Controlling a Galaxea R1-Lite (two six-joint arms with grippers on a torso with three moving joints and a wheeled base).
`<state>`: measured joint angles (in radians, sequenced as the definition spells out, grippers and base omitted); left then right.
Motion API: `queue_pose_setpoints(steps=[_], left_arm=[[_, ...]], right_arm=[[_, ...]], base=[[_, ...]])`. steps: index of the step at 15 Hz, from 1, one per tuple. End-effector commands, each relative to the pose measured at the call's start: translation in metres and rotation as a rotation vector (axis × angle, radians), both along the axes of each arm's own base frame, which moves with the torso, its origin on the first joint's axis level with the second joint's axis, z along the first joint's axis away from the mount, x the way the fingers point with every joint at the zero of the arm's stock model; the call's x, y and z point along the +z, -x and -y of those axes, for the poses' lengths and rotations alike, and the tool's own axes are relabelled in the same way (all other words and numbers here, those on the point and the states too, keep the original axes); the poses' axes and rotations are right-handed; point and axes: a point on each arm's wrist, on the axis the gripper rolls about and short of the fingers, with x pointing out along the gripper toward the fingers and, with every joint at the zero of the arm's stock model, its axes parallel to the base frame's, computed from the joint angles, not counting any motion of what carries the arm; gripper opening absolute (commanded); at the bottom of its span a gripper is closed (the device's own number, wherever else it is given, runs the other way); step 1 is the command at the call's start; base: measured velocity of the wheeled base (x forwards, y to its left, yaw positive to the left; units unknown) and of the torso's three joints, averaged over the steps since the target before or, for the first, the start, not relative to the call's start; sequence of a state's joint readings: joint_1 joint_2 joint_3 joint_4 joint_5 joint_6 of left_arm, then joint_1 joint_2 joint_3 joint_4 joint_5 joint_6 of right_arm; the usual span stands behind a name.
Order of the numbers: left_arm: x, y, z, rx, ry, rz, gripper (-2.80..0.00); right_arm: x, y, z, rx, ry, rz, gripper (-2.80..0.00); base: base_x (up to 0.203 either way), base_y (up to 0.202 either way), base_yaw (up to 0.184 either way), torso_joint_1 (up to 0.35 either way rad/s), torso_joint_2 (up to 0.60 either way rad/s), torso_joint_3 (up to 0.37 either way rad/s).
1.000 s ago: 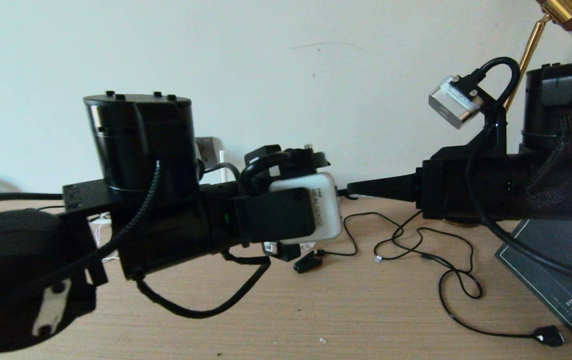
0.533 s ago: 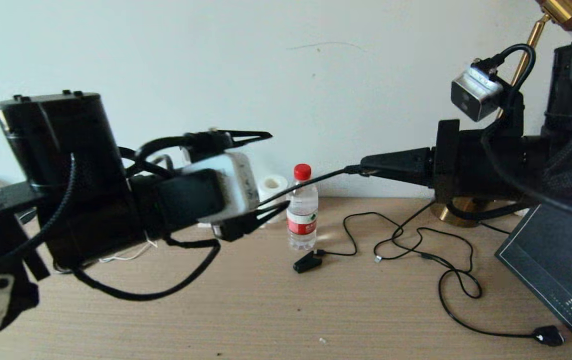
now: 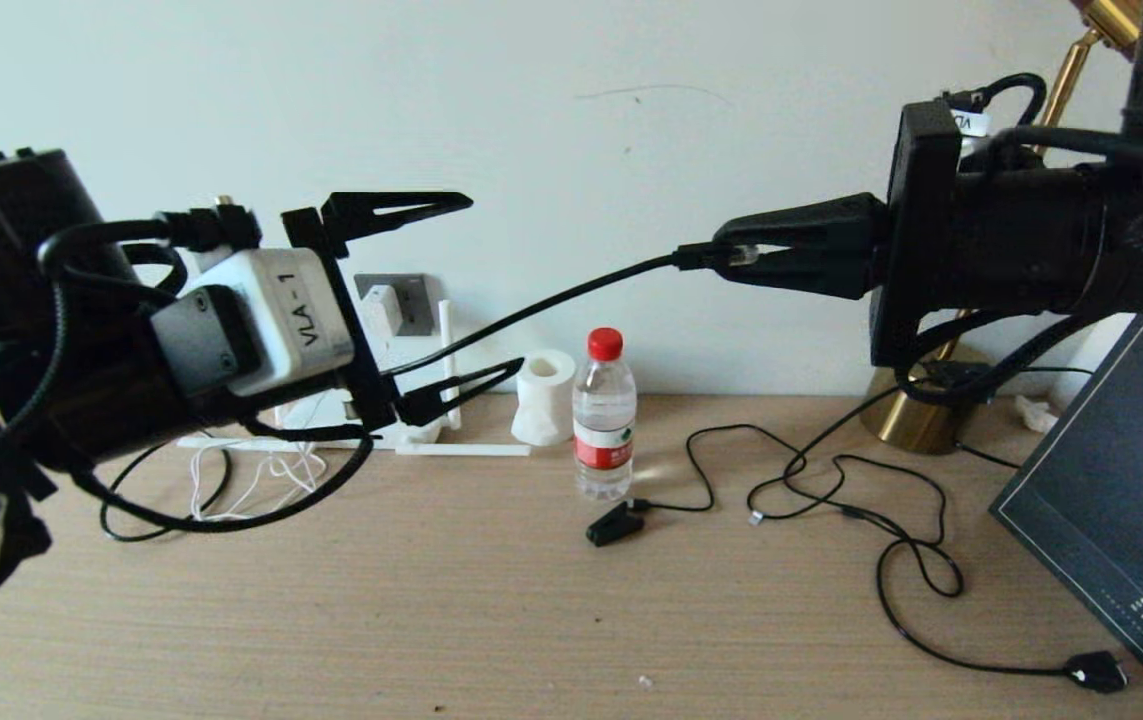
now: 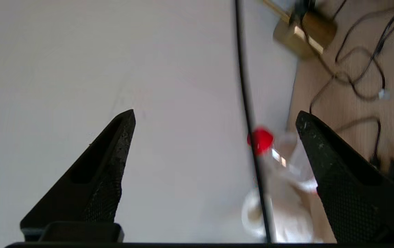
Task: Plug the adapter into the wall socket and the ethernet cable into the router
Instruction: Hand it to the other hand
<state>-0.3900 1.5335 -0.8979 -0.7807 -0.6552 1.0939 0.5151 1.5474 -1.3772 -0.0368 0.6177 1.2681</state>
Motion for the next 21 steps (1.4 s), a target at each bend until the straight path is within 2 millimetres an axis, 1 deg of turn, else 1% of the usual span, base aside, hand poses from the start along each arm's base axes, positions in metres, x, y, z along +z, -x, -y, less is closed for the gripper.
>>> queue_pose_setpoints(steps=[1, 3, 6, 9, 11, 13, 16, 17, 21], left_arm=[[-0.004, 0.000, 0.017, -0.064, 0.003, 0.036, 0.00], [-0.005, 0.004, 0.027, -0.133, 0.007, 0.058, 0.00], [-0.002, 0.008, 0.041, -0.182, 0.012, 0.083, 0.00], [-0.009, 0.002, 0.051, -0.200, 0.010, 0.111, 0.00], [-0.008, -0.004, 0.056, -0.199, 0.006, 0.132, 0.00], [-0.009, -0.009, 0.059, -0.199, 0.000, 0.149, 0.00], [-0.011, -0.011, 0.060, -0.223, -0.003, 0.154, 0.00], [-0.010, -0.011, 0.059, -0.247, -0.005, 0.160, 0.00], [-0.008, -0.012, 0.057, -0.283, 0.002, 0.198, 0.00]], right_arm=[[0.005, -0.007, -0.005, 0.026, -0.056, -0.104, -2.80], [0.003, -0.010, -0.007, 0.051, -0.065, -0.164, -2.80], [-0.006, -0.018, -0.012, 0.053, -0.047, -0.202, -2.80], [-0.013, -0.022, -0.015, 0.112, -0.040, -0.233, -2.80], [-0.013, -0.022, -0.014, 0.148, -0.041, -0.244, -2.80], [-0.013, -0.023, -0.014, 0.155, -0.059, -0.279, -2.80], [-0.016, -0.037, -0.012, 0.217, -0.075, -0.327, -2.80], [-0.018, -0.041, -0.014, 0.227, -0.074, -0.332, -2.80], [-0.007, -0.056, -0.019, 0.242, -0.103, -0.324, -2.80]], base=[[0.000, 0.000, 0.000, 0.000, 0.00, 0.000], [0.000, 0.000, 0.000, 0.000, 0.00, 0.000], [0.000, 0.000, 0.000, 0.000, 0.00, 0.000], [0.000, 0.000, 0.000, 0.000, 0.00, 0.000], [0.000, 0.000, 0.000, 0.000, 0.00, 0.000], [0.000, 0.000, 0.000, 0.000, 0.00, 0.000], [0.000, 0.000, 0.000, 0.000, 0.00, 0.000], [0.000, 0.000, 0.000, 0.000, 0.00, 0.000], [0.000, 0.000, 0.000, 0.000, 0.00, 0.000]])
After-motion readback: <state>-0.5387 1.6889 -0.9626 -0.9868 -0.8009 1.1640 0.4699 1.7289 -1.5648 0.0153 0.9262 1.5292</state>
